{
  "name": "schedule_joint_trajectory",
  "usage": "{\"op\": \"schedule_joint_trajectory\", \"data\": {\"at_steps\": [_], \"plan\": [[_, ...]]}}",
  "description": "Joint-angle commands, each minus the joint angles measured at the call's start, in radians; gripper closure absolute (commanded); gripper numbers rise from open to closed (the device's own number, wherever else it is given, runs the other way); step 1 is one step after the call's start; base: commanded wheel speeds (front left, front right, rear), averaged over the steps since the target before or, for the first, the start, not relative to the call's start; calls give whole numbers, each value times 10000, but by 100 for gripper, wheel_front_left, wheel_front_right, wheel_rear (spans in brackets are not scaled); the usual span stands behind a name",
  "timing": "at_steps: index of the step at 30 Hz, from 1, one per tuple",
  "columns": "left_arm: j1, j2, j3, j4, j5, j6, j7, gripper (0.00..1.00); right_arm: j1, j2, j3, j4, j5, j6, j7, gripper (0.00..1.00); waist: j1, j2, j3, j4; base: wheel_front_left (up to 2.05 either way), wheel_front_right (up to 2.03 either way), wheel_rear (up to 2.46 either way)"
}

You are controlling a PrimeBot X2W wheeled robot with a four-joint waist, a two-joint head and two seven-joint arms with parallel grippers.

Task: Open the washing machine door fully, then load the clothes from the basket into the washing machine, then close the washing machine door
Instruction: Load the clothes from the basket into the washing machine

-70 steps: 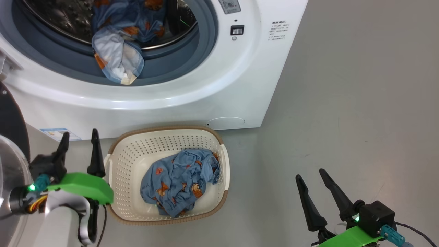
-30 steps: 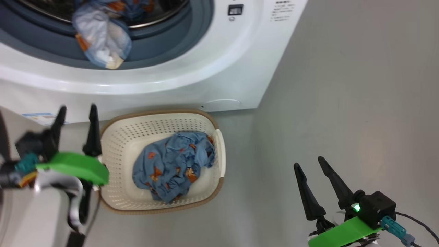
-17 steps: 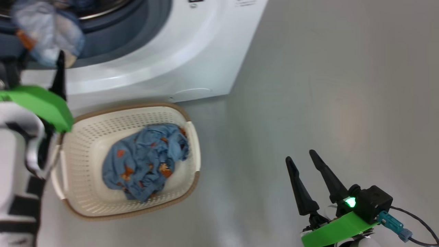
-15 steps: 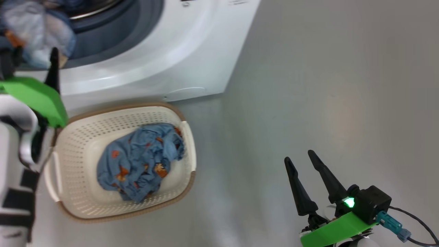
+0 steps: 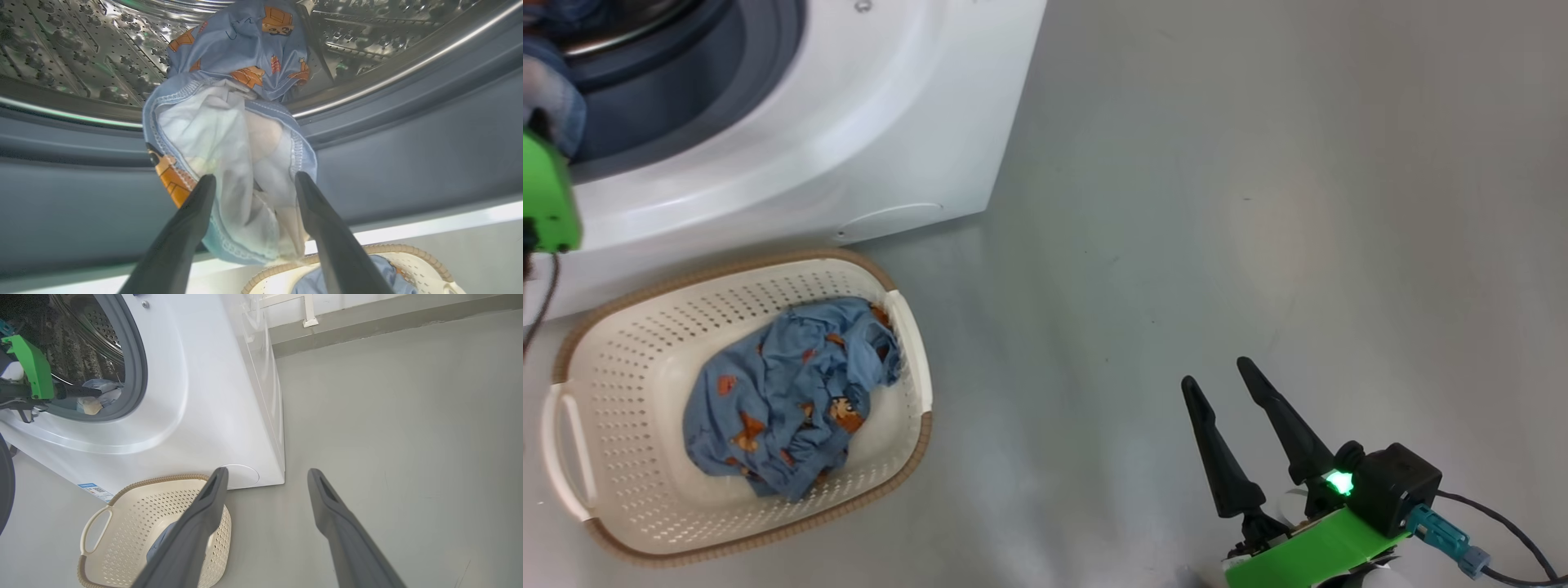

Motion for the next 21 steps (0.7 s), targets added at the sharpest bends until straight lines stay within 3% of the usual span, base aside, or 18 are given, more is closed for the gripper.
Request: {"op": "schedule_joint_trajectory", "data": {"at_steps": [1,9,10,11,13,14,21], "plan": [[-439,667,118,73,178,13,34,0,2,-43,255,-258,147,62,-49,0,0,0,97,-108,0,0,0],[-893,848,-181,1297,303,-224,141,0,75,-43,311,-310,182,62,-49,0,0,0,233,-250,0,0,0],[-919,835,-201,1401,281,-283,92,9,84,-43,319,-321,184,62,-49,0,0,0,245,-258,0,0,0],[-942,796,-179,1513,209,-339,50,35,91,-43,324,-328,185,62,-49,0,0,0,254,-263,0,0,0],[-979,745,-254,1702,208,-409,-18,66,101,-43,326,-327,186,62,-49,0,0,0,259,-270,0,0,0],[-1012,723,-264,1765,190,-426,-99,100,102,-43,327,-326,187,62,-49,0,0,0,267,-273,0,0,0],[-1367,612,-192,1994,22,-394,-886,100,87,-43,336,-326,199,62,-49,0,0,0,312,-313,0,0,0]]}}
